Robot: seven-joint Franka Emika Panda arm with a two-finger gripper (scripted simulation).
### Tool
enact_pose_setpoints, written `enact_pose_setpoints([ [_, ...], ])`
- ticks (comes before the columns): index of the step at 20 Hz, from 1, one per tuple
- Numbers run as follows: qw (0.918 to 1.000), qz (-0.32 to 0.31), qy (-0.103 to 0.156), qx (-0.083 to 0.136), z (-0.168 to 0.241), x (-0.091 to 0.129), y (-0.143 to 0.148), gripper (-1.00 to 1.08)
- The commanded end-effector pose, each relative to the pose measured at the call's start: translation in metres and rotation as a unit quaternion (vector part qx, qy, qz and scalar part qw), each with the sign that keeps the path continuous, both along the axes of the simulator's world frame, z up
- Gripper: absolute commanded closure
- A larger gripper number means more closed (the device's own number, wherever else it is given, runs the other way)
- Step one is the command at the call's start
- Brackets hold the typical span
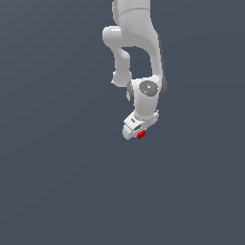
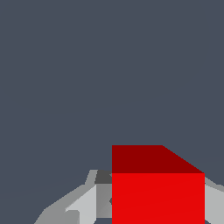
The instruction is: Pick up the red cube and move it to a goal position.
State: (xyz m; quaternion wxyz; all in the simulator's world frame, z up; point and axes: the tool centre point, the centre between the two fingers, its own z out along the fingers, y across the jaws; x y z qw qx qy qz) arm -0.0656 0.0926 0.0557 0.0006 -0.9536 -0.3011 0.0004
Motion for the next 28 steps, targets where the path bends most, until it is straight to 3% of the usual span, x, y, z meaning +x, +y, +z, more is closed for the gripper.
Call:
enact_pose_setpoints([
  [1, 1.0, 0.0, -0.001, 0.0, 0.017, 0.001, 0.0, 1.08],
  [28, 1.0, 0.001, 0.0, 0.001, 0.297, 0.009, -0.004, 1.08],
])
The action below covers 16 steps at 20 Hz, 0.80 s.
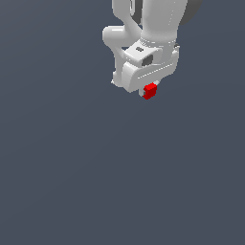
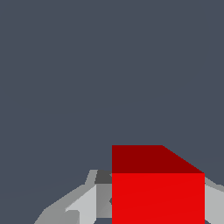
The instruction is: Pick up the red cube and move it to a goal position.
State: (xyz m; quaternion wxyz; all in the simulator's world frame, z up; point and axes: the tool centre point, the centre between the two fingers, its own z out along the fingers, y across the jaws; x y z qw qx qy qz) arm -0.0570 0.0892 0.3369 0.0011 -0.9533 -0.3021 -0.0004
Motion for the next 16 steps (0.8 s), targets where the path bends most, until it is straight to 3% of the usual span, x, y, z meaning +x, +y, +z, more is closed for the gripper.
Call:
enact_pose_setpoints([
  [1, 1.0, 0.0, 0.0, 0.0, 0.026, 0.001, 0.0, 1.08],
  [9, 1.0, -0.001, 0.0, -0.001, 0.1, 0.006, -0.002, 1.08],
  [16, 1.0, -0.001, 0.0, -0.001, 0.138, 0.01, -0.002, 1.08],
])
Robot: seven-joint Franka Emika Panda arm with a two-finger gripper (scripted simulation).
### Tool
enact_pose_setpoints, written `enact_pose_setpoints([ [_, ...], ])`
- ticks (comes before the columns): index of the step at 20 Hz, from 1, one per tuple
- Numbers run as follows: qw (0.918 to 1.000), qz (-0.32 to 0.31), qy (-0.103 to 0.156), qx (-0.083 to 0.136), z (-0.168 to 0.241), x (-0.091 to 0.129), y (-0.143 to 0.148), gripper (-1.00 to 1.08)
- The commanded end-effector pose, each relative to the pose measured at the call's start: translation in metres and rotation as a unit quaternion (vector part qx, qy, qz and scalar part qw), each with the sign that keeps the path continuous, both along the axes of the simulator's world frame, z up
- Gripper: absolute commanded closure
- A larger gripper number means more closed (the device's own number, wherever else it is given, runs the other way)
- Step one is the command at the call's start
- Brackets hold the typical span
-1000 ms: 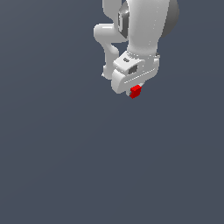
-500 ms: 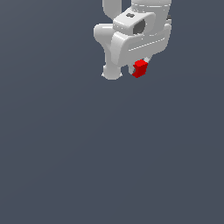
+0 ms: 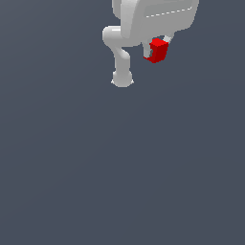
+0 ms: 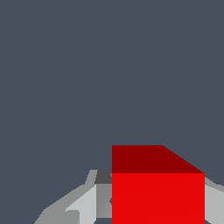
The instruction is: Pick up the red cube and move it to a goal position.
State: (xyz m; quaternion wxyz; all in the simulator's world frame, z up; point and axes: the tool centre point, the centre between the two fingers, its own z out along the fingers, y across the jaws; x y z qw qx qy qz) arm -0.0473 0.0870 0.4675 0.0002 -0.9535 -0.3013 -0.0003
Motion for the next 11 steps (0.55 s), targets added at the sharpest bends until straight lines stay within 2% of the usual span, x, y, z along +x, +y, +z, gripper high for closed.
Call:
enact_pose_setpoints([
  [1, 1.0, 0.0, 0.0, 0.0, 0.011, 0.001, 0.0, 1.08],
  [11, 1.0, 0.0, 0.0, 0.0, 0.026, 0.004, 0.0, 1.08],
])
